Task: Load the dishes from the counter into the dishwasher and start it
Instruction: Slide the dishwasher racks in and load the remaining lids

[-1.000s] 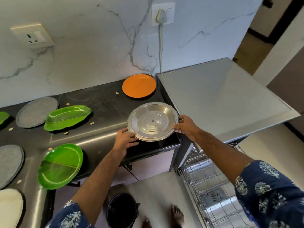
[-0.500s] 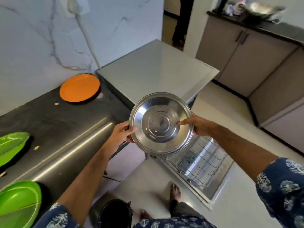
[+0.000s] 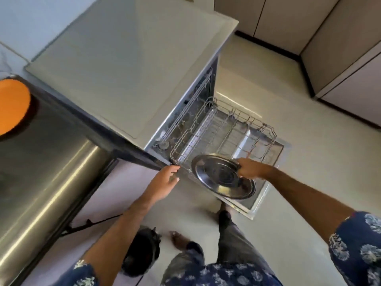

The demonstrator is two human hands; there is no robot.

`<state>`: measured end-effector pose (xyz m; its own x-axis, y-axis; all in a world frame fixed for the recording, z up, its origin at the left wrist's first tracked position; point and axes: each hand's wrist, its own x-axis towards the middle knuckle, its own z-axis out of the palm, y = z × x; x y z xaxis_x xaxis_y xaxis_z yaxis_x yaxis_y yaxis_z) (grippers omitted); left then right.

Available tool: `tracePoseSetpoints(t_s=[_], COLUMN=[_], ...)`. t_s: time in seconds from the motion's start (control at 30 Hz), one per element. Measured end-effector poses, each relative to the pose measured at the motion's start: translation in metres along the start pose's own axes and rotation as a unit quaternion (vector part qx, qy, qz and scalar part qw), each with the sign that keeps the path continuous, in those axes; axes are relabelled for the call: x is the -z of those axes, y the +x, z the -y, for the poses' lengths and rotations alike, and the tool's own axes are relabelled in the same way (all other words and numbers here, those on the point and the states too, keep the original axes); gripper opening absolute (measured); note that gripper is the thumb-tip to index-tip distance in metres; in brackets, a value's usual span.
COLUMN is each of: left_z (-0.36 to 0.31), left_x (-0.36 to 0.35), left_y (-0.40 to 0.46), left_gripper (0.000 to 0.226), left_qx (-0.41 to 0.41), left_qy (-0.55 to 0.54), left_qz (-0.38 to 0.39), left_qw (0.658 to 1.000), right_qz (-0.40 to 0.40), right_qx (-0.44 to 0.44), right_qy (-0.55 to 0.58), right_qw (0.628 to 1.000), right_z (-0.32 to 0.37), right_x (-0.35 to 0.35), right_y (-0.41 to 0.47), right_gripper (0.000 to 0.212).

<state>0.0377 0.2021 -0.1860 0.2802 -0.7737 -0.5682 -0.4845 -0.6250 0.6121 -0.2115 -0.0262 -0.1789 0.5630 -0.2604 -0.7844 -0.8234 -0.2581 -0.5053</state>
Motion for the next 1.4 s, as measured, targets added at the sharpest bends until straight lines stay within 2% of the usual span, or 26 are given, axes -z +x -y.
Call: tracePoseSetpoints(t_s=[0.07,0.13,0.23,0.3,0.37,0.47,0.53,0.6,0.8,0.97,1.2,1.4], left_z=[0.005,0.01,0.016,0.021,0.025,0.038,0.051,0.067,0.098,0.103,0.115,0.12], left_x=[-0.018,-0.036,-0.058,-0.072,-0.082,-0.093,-0.095,-0.099,-0.109,-0.112,-0.106,-0.116], left_y=[0.028,0.062,0.105,0.134,0.156,0.185,0.193,0.196,0.196,0.208,0.221,0.211], left_gripper=[0.044,0.044,0.045,0.043,0.043,0.044,0.036,0.026,0.04,0.041,0.037,0.051], left_qx=[0.014,0.027,0.049,0.094,0.16,0.236,0.247,0.248,0.237,0.212,0.233,0.233], left_qy=[0.052,0.092,0.078,-0.009,-0.143,-0.349,-0.411,-0.425,-0.413,-0.385,-0.368,-0.349], left_qz=[0.011,0.019,0.005,-0.032,-0.063,-0.109,-0.142,-0.165,-0.152,-0.137,-0.159,-0.132], left_qw=[0.998,0.995,0.996,0.995,0.975,0.901,0.866,0.855,0.866,0.888,0.886,0.898], right_qz=[0.004,-0.012,-0.056,-0.088,-0.137,-0.178,-0.172,-0.169,-0.178,-0.157,-0.147,-0.115], right_qx=[0.008,0.004,0.021,0.058,0.089,0.114,0.11,0.105,0.119,0.091,0.102,0.121], right_qy=[-0.035,-0.046,-0.033,-0.064,-0.096,-0.104,-0.117,-0.144,-0.223,-0.194,-0.205,-0.243], right_qw=[0.999,0.999,0.998,0.992,0.982,0.972,0.972,0.969,0.951,0.964,0.962,0.956], right_z=[-0.023,-0.044,-0.059,-0.061,-0.056,-0.042,-0.032,-0.026,-0.014,-0.003,0.008,-0.016], right_x=[-0.013,-0.024,-0.04,-0.055,-0.075,-0.108,-0.129,-0.147,-0.165,-0.159,-0.163,-0.177], right_y=[0.03,0.065,0.111,0.142,0.167,0.2,0.215,0.227,0.252,0.278,0.306,0.313], right_gripper=[0.046,0.045,0.04,0.039,0.049,0.059,0.066,0.075,0.071,0.066,0.06,0.08])
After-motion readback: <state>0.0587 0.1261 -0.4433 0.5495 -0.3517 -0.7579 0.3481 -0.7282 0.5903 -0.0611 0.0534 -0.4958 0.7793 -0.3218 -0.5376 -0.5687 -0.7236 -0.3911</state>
